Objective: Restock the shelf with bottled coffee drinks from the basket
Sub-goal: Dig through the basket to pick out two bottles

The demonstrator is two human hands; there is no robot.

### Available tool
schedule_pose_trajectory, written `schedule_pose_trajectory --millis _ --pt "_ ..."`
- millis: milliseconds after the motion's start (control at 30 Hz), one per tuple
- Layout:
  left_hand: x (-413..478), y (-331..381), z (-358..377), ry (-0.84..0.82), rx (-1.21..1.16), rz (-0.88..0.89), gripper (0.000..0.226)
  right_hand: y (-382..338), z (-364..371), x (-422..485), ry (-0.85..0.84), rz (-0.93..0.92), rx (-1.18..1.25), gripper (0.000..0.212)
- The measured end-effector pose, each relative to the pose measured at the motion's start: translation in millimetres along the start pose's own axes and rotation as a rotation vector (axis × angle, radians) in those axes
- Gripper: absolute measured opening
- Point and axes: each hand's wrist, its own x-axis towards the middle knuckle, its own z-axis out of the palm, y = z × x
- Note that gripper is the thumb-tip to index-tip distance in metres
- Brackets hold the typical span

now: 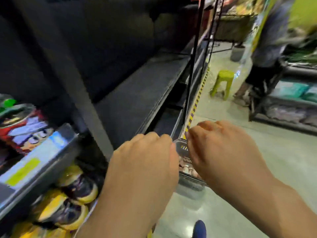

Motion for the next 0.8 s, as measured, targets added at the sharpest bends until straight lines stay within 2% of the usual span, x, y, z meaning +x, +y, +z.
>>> schedule_pose_trajectory --millis 67,200,267,400,533,633,800 --pt "45 39 23 -0.157 0.007 0.083 0.025 48 23 8 -0.032 0.089 -0.038 0.030" --pt "129 98 99 -0.241 0.010 0.124 0.016 141 74 29 -0.126 0.222 -0.059 0.021" --pt "164 124 141 -0.242 -0.035 0.137 0.018 184 102 39 -0.175 0.260 -0.049 0.021" --pt "222 164 226 -0.355 -0.065 0.175 0.021 248 166 59 -0.361 0.354 -0.018 0.025" --pt "265 175 324 -0.616 0.003 0.156 0.024 284 238 82 -0.590 0.389 0.017 0.016" --pt "287 168 409 -0.769 0.038 0.147 0.029 302 319 91 -0.715 0.446 0.079 0.027" --pt "286 140 572 -0.957 0.033 0.134 0.032 309 480 86 -0.930 0.508 0.126 0.030"
